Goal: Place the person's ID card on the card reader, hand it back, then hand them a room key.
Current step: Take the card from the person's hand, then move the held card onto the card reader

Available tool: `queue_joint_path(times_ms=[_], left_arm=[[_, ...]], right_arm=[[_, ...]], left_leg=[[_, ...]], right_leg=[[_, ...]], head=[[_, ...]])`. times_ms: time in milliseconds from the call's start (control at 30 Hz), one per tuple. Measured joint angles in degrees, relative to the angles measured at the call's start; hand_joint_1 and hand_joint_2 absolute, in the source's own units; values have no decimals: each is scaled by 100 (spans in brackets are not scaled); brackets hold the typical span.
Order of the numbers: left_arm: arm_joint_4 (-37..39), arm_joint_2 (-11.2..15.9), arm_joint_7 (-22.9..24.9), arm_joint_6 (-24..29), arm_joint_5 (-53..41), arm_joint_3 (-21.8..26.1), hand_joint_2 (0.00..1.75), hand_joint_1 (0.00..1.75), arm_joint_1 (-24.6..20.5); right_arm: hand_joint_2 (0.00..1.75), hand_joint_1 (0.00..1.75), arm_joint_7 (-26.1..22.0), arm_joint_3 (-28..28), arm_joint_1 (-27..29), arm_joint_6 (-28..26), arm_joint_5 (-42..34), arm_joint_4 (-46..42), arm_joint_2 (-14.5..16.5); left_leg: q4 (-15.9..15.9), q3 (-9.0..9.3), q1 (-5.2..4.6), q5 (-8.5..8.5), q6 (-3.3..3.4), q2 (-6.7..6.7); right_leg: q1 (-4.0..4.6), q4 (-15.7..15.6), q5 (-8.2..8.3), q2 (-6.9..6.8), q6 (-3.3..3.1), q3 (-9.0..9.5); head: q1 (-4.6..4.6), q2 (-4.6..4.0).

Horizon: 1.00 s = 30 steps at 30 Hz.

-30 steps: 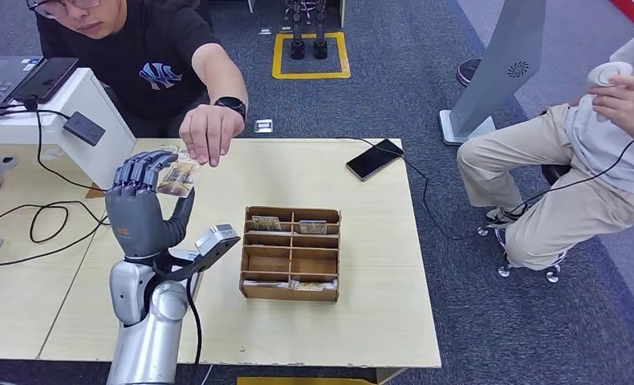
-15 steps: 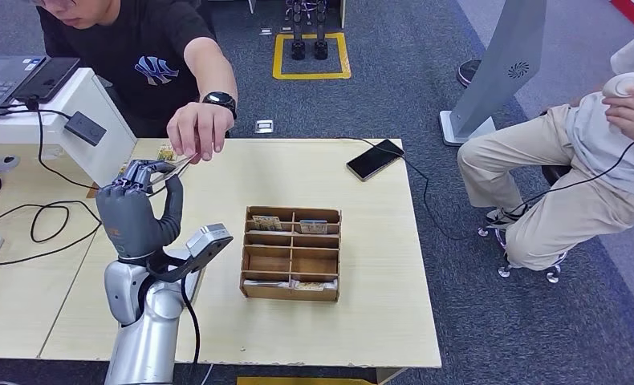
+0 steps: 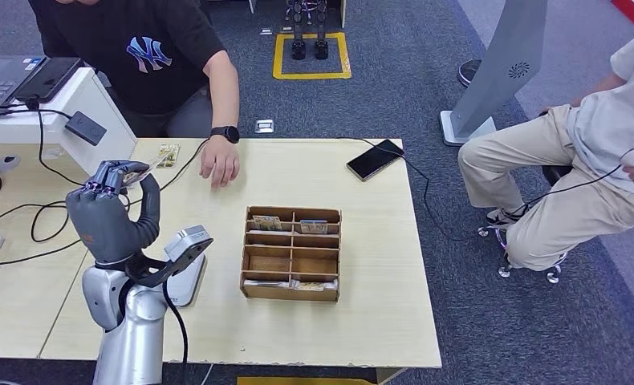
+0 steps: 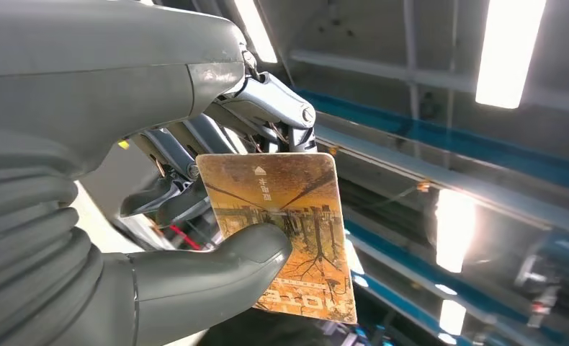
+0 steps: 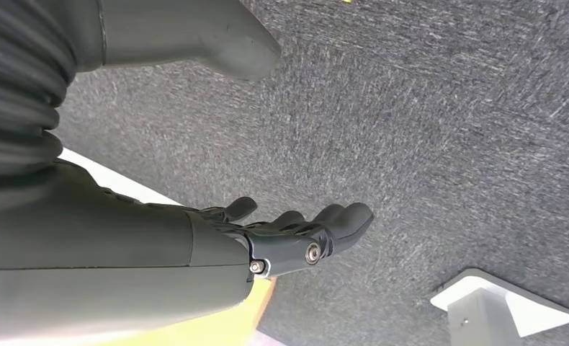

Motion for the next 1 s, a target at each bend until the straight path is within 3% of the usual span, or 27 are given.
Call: queue_joint_path(times_ms=[267, 400, 567, 1000], left_arm=[[-33, 5, 29, 0, -58, 147, 175, 175, 34], [-65, 8, 99, 0, -816, 999, 175, 175, 224], [64, 1, -43, 0, -937, 1799, 175, 175, 396], [276, -4, 456, 0, -1466, 2444, 175, 175, 714]], right_arm=[[175, 0, 14, 0, 0, 0, -21, -12, 0], [175, 0, 89, 0, 1, 0, -122, -36, 0], [175, 0, 211, -2, 1, -1, -135, -89, 0], [175, 0, 302, -2, 16, -2, -198, -141, 0]], left_leg=[[0, 0, 0, 0, 0, -2], [0, 1, 0, 0, 0, -3], [0, 0, 1, 0, 0, -4], [0, -1, 0, -1, 0, -4]], right_leg=[[0, 0, 0, 0, 0, 0], [0, 1, -1, -1, 0, 1], [1, 1, -3, 0, 0, -1], [0, 0, -3, 0, 0, -2]], head=[[-1, 0], [-1, 0], [0, 0], [1, 0]])
